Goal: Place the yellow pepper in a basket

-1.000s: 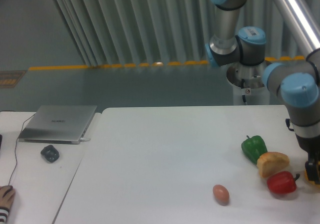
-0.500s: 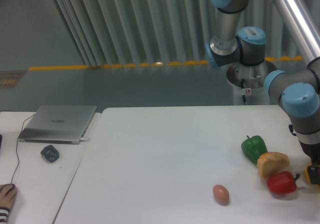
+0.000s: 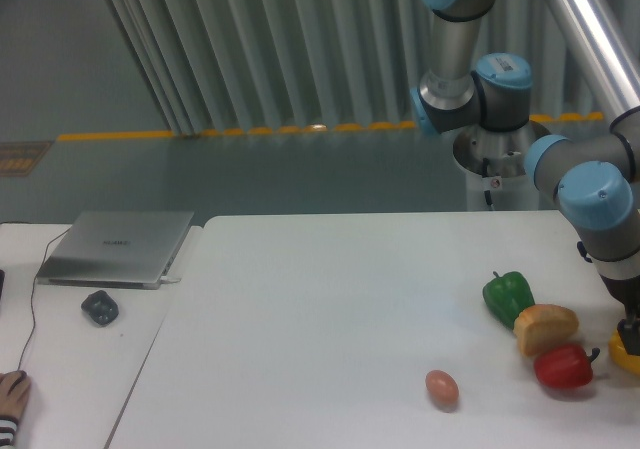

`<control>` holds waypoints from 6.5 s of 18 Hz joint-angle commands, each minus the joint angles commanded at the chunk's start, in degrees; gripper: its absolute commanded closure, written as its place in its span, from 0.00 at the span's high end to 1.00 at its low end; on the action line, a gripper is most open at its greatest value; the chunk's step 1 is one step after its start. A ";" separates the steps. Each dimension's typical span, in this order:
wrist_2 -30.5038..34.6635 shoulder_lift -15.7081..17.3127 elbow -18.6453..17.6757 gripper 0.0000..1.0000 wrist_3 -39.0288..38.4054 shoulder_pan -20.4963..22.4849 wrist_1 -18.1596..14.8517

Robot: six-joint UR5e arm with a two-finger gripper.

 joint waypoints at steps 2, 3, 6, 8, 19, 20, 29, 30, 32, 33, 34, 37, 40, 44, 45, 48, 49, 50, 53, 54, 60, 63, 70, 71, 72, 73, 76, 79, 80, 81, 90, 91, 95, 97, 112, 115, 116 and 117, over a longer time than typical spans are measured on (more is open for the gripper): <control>0.00 -0.35 0.26 1.00 -0.17 0.00 0.09; -0.09 -0.62 0.26 1.00 -0.18 -0.09 0.17; -0.09 -0.97 0.26 1.00 -0.61 -0.17 0.18; -0.09 -1.49 0.26 1.00 -0.70 -0.18 0.26; -0.18 -4.05 1.76 0.74 -4.04 -1.84 0.35; -0.18 -3.96 1.76 0.70 -3.96 -1.76 0.35; -1.31 2.44 1.94 0.59 -3.08 -1.32 -0.09; -2.19 4.20 1.93 0.59 -3.08 -1.23 -0.17; -3.95 8.06 1.93 0.59 -3.08 0.69 -0.53; -5.17 9.91 2.02 0.59 -2.99 2.01 -0.61; -6.49 11.58 2.02 0.59 -2.99 3.50 -0.62; -10.71 15.89 2.72 0.59 -2.90 9.47 -0.70; -11.78 18.18 2.90 0.59 0.43 15.97 -0.62; -11.69 18.19 2.73 0.59 0.79 22.49 -0.35; -11.69 18.02 2.73 0.59 0.36 23.81 -0.35; -11.43 15.91 2.72 0.59 -1.40 26.71 -0.09; -11.51 14.95 3.07 0.60 -2.10 27.24 0.00; -11.51 13.98 3.60 0.60 -2.63 27.42 0.09; -11.51 11.86 4.30 0.62 -5.79 27.51 1.31; -11.51 11.08 4.48 0.65 -6.24 27.25 1.75; -11.78 8.17 7.20 1.00 -12.20 24.70 2.81; -11.78 7.38 7.03 1.00 -16.07 21.46 2.90; -11.60 8.61 9.23 1.00 -18.98 19.95 2.99; -11.51 8.61 9.58 1.00 -18.98 19.95 2.99; -11.51 8.61 9.67 1.00 -19.07 19.95 2.99; -11.51 8.70 9.32 1.00 -19.42 20.04 2.99; -11.34 9.14 8.18 1.00 -20.30 20.04 2.90; -11.43 9.23 6.42 1.00 -22.58 19.78 2.90; -11.43 9.23 6.16 1.00 -22.67 19.69 2.90; -11.60 9.23 6.15 1.00 -22.68 19.60 2.90; -11.51 9.40 6.59 1.00 -22.76 20.39 2.90; -11.34 9.84 6.42 1.00 -22.76 21.09 2.90; -11.34 11.16 6.24 1.00 -23.37 25.39 2.90; -10.90 13.60 3.80 1.00 -25.56 26.71 2.90; -6.86 11.60 0.26 1.00 -32.52 37.70 2.72; -6.94 10.28 0.35 1.00 -32.70 37.53 2.81; -6.94 9.85 0.44 1.00 -32.70 37.44 2.81; -6.94 9.58 0.44 1.00 -32.78 37.18 2.81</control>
